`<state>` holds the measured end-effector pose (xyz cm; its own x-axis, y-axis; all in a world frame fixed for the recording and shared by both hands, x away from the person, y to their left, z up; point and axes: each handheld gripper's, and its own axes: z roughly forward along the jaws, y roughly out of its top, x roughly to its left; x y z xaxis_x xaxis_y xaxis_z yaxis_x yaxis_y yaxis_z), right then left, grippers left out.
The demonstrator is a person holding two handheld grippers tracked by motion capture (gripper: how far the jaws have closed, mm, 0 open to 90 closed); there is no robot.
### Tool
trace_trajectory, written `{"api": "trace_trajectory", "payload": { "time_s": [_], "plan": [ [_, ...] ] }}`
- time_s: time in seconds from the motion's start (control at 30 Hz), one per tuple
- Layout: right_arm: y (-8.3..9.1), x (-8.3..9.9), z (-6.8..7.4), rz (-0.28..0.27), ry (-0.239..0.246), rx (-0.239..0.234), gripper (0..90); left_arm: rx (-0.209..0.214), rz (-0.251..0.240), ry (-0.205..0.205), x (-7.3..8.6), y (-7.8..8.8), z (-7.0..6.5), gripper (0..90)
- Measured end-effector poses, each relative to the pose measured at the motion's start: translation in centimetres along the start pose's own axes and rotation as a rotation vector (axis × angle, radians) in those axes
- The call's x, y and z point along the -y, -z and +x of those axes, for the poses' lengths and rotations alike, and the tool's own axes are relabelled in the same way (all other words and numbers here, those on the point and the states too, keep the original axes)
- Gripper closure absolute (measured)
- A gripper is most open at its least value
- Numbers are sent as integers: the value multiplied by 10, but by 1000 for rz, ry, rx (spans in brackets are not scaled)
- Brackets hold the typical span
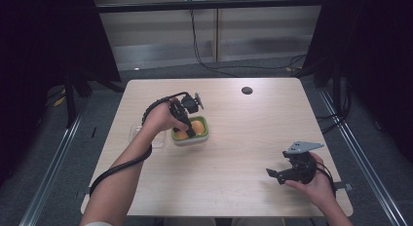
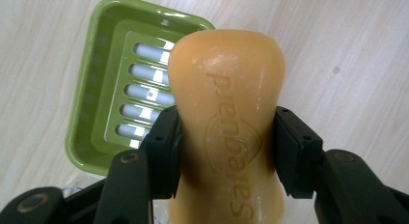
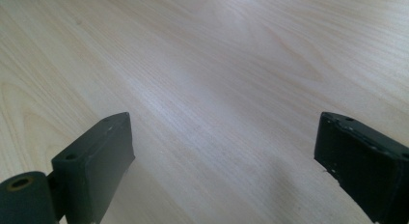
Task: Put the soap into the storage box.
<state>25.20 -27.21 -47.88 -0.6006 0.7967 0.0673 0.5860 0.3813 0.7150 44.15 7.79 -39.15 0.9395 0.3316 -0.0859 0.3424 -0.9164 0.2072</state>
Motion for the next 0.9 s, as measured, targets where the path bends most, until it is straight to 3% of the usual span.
{"api": "trace_trajectory", "payload": {
  "time_s": [0.1,0.33,0.9],
  "plan": [
    [0,0,0,0,-3,-2,62,12,10,-6,-1,1,2,498],
    [0,0,0,-1,-2,-3,62,-11,7,2,-2,-2,4,499],
    [1,0,0,-1,-1,2,62,-22,15,9,-5,-3,11,498]
  ]
}}
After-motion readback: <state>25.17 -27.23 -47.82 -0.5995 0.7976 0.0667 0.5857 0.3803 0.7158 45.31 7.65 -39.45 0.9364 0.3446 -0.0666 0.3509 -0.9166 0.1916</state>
